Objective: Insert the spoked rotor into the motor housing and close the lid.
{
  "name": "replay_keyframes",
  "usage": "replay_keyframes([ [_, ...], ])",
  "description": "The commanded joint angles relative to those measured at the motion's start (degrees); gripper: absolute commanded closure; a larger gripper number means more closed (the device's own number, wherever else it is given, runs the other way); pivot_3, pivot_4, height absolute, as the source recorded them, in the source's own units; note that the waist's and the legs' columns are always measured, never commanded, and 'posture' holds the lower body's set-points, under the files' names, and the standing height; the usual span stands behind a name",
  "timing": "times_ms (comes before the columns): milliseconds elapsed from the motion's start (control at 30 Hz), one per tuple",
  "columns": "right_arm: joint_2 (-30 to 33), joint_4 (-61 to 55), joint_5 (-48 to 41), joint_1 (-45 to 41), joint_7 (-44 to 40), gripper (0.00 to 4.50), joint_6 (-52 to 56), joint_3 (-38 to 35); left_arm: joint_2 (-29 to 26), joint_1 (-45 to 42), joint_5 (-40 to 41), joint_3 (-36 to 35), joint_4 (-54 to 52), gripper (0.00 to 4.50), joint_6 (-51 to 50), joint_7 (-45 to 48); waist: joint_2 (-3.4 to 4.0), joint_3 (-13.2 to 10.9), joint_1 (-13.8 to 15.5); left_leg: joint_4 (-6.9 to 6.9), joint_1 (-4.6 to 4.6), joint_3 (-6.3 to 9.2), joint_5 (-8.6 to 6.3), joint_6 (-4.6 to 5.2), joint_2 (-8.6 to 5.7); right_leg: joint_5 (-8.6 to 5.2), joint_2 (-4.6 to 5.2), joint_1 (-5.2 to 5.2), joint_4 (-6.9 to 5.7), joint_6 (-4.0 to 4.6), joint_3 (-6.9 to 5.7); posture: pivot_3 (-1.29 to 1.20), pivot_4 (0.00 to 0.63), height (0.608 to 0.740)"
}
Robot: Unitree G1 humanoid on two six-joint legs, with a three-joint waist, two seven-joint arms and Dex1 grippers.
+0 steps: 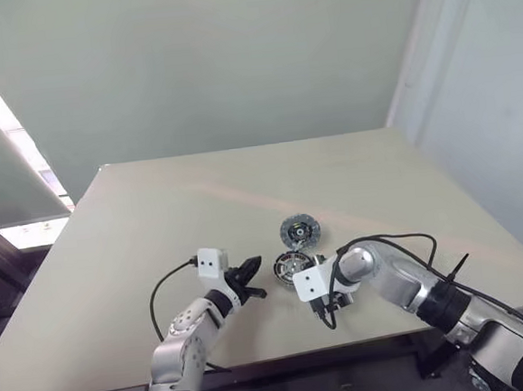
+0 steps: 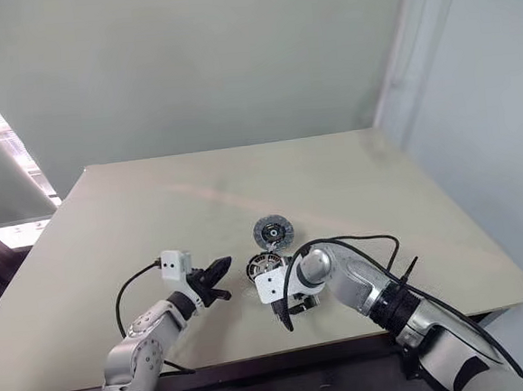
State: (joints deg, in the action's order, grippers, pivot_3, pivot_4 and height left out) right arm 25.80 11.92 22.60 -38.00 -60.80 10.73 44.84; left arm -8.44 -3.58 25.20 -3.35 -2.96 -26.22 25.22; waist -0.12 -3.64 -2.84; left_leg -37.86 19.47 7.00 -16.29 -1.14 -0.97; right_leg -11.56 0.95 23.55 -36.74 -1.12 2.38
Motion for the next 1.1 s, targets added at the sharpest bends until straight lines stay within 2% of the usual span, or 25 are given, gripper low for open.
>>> replay_keyframes([
  [33,-1.28,2.54,1.34,-2.51,1.04,0.02,-2.67,-1.31,-0.19,-0.44,-0.12,0.04,-1.46,4.50,1.10,0.29,0.00,0.00,0.00,0.00,0.00,0.00,0.00,0.00,0.00,0.00,0.00,0.00,0.00,0.00,0.00,0.00,0.000,0.740],
  [233,-3.18,7.16,2.43,-2.87,2.89,0.02,-4.81,-2.01,-0.21,-0.58,-0.20,0.19,-1.48,4.50,0.92,0.20,0.01,0.01,-0.02,-0.01,-0.06,0.00,0.01,0.00,0.00,0.01,-0.01,-0.04,-0.04,0.01,0.00,0.00,0.000,0.740],
  [333,-3.66,8.07,2.73,-2.72,3.41,0.59,-5.36,-2.33,-0.23,-0.66,-0.30,0.33,-1.47,4.50,0.91,0.25,0.01,0.01,-0.04,-0.03,-0.14,0.00,0.01,-0.01,0.01,0.01,-0.01,-0.11,-0.06,0.01,0.00,0.00,0.000,0.740],
  [633,-4.34,8.72,4.06,-2.06,4.39,3.93,-5.52,-2.84,-0.09,-1.02,-0.33,0.76,-1.47,4.50,0.84,0.42,0.00,0.03,-0.03,-0.01,-0.13,0.00,0.01,-0.01,0.01,0.01,-0.01,-0.10,-0.07,0.01,0.01,0.00,0.000,0.740],
  [700,-4.52,8.83,4.28,-2.03,4.34,4.37,-5.66,-3.06,-0.08,-0.99,-0.34,0.84,-1.46,4.50,0.87,0.48,0.01,0.03,-0.05,-0.02,-0.17,-0.02,0.01,-0.01,0.01,0.01,-0.01,-0.12,-0.07,0.01,0.02,0.00,0.000,0.740],
  [967,-5.04,8.52,4.43,-2.29,4.41,4.42,-6.27,-3.88,-0.05,-1.14,-0.41,0.84,-1.20,4.50,0.99,0.55,0.01,0.02,-0.05,-0.02,-0.21,-0.02,0.03,-0.03,0.01,0.01,-0.02,-0.13,-0.13,0.02,0.03,0.00,0.000,0.740],
  [1100,-6.17,5.65,1.72,-1.36,3.07,4.42,-3.81,-5.87,-0.26,-1.27,-0.48,0.54,-0.83,4.50,1.14,0.58,0.01,0.02,-0.04,-0.02,-0.21,-0.02,0.03,-0.03,0.01,0.02,-0.02,-0.12,-0.13,0.02,0.03,0.00,0.000,0.740],
])
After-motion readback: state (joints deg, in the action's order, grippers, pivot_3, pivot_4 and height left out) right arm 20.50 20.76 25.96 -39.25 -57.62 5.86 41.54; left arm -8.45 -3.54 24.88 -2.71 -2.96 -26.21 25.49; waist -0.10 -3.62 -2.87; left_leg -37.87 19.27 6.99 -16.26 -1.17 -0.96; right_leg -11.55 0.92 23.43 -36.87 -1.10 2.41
